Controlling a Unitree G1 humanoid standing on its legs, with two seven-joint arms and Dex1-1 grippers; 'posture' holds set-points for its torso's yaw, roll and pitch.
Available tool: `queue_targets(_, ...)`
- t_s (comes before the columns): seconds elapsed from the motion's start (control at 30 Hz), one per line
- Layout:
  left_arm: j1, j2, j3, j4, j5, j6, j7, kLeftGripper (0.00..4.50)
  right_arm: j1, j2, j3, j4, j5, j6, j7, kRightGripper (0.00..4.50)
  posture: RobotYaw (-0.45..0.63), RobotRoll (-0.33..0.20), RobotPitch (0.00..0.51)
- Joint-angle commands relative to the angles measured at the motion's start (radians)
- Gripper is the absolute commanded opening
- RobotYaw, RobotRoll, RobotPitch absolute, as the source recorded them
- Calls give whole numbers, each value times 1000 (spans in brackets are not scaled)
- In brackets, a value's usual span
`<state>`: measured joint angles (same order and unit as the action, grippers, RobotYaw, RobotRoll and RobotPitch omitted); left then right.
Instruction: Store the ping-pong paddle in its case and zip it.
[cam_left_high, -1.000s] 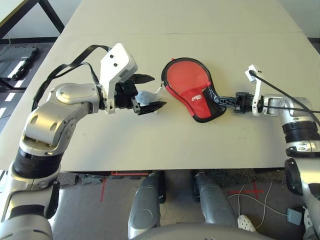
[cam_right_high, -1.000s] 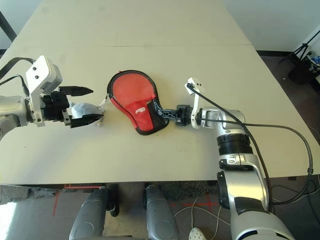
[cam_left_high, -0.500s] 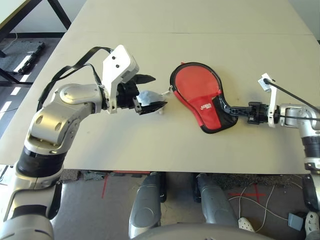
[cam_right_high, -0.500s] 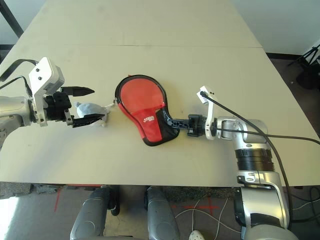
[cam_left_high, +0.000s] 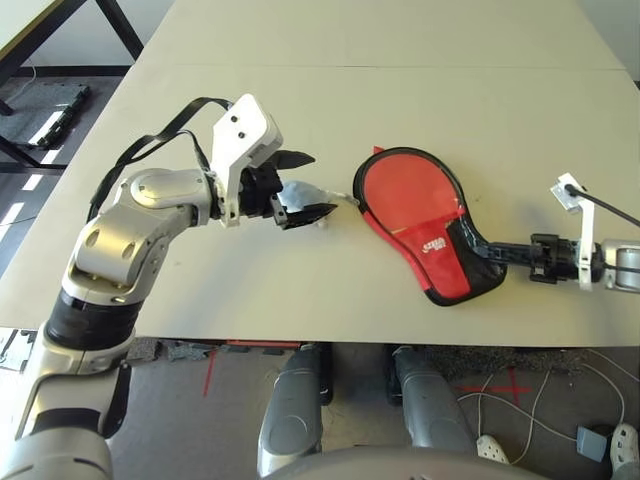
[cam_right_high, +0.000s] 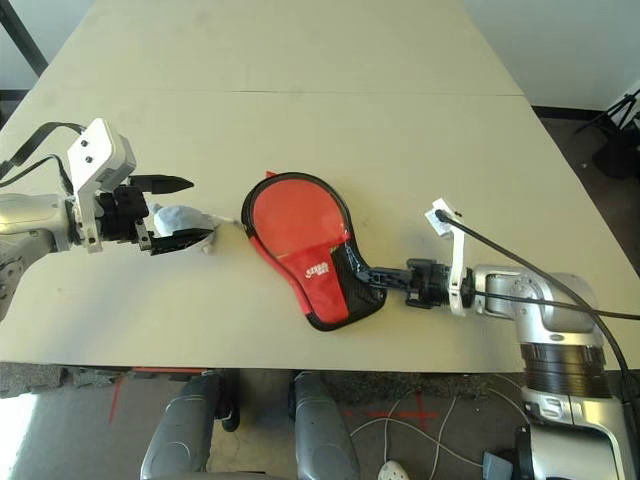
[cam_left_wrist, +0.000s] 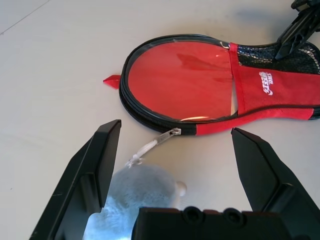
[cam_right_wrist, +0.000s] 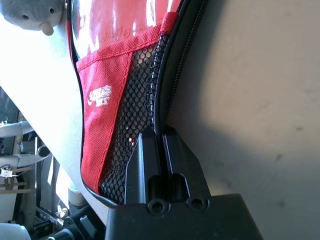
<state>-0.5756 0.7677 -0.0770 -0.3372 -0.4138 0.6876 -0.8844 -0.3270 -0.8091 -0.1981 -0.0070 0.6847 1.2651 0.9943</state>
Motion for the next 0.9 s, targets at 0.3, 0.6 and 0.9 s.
queue_targets(0.3, -14, -20, -36, 33, 31, -34, -21, 4500, 29, 73, -47, -66, 81, 67, -113, 15, 44, 0, 220)
queue_targets(0.6, 2, -14, -30, 28, 39, -34, -30, 4500, -27, 12, -25, -15, 97, 98, -92, 1728, 54, 0, 220)
queue_targets(0.9, 7, -7, -26, 27, 40, -34, -34, 4500, -184, -159, 62, 142, 31, -62, 78, 4482, 55, 0, 219)
